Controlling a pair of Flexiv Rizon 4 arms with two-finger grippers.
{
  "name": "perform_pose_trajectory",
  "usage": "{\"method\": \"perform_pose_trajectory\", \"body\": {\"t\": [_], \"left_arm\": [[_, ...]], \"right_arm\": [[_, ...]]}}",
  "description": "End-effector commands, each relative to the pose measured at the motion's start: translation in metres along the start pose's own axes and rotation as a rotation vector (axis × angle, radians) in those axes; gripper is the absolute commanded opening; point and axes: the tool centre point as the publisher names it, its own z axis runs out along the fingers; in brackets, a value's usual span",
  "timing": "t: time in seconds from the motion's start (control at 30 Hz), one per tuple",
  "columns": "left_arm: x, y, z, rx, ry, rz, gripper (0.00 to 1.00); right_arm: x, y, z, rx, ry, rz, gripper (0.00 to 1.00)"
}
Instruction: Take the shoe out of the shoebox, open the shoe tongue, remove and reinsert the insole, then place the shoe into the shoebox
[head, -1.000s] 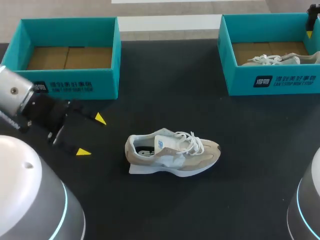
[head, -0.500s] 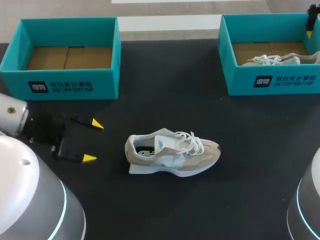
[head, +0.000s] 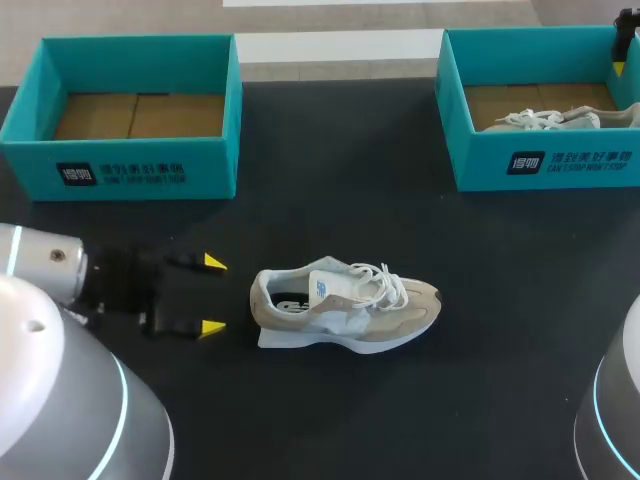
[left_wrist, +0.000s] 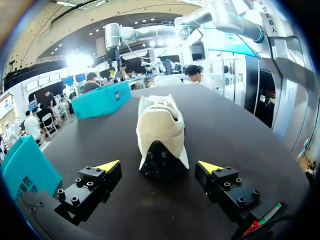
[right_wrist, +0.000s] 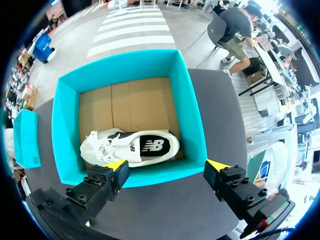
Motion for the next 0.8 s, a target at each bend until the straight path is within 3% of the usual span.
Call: {"method": "perform_pose_trajectory", "body": {"t": [0.03, 0.8], "left_arm": [[-0.005, 0.005, 0.023, 0.011, 0.001, -0.023, 1.00], [0.003, 0.003, 0.081, 0.035, -0.024, -0.049, 1.00]], "right_arm": [[0.000, -0.001, 0.000, -0.003, 0.002, 0.001, 1.00], [0.000, -0.001, 0.000, -0.003, 0.002, 0.001, 1.00]]}}
